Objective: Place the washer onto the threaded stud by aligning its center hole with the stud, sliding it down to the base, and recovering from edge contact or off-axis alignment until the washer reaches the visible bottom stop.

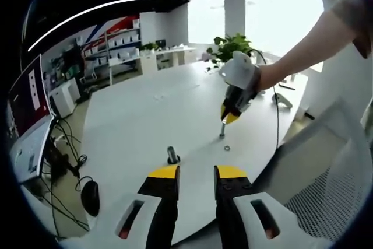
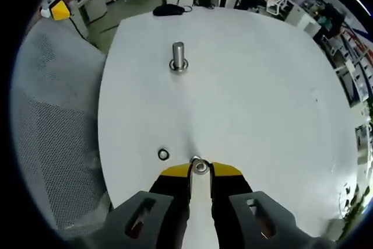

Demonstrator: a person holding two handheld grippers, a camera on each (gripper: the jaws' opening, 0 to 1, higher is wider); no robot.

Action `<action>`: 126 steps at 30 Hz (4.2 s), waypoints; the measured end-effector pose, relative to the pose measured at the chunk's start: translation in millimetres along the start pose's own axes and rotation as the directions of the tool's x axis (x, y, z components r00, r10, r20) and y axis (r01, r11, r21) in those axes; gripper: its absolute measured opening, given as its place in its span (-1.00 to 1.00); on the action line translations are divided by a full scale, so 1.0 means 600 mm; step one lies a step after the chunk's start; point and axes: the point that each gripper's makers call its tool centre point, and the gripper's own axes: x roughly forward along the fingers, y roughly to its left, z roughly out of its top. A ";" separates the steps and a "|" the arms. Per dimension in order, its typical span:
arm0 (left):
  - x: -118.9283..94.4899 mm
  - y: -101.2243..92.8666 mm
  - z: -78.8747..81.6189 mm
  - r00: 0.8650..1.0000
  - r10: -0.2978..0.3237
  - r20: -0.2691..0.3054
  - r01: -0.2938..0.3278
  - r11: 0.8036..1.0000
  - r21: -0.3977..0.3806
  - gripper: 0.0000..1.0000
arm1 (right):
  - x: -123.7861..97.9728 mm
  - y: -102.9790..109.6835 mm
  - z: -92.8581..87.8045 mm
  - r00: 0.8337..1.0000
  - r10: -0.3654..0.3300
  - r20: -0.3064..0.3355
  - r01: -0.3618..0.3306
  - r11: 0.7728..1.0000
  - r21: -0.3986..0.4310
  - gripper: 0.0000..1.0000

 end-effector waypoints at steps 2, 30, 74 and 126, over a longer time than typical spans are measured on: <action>0.001 -0.001 -0.001 1.000 0.000 -0.006 0.000 1.000 0.007 -0.58 | 0.003 0.000 -0.001 1.000 0.004 -0.006 -0.004 1.000 -0.002 -0.73; 0.003 0.004 -0.010 0.999 0.013 -0.033 -0.013 1.000 0.000 -0.58 | 0.074 -0.005 -0.057 0.993 0.038 -0.114 -0.035 0.999 0.026 -0.72; 0.000 -0.005 0.002 1.000 -0.008 0.003 0.008 1.000 -0.016 -0.56 | 0.021 0.041 -0.111 1.000 -0.018 -0.005 0.019 0.965 0.260 -0.51; 0.001 -0.006 0.013 0.999 -0.026 0.044 0.028 0.999 -0.041 -0.27 | 0.082 0.101 -0.030 0.996 0.092 0.002 -0.092 0.991 0.098 -0.47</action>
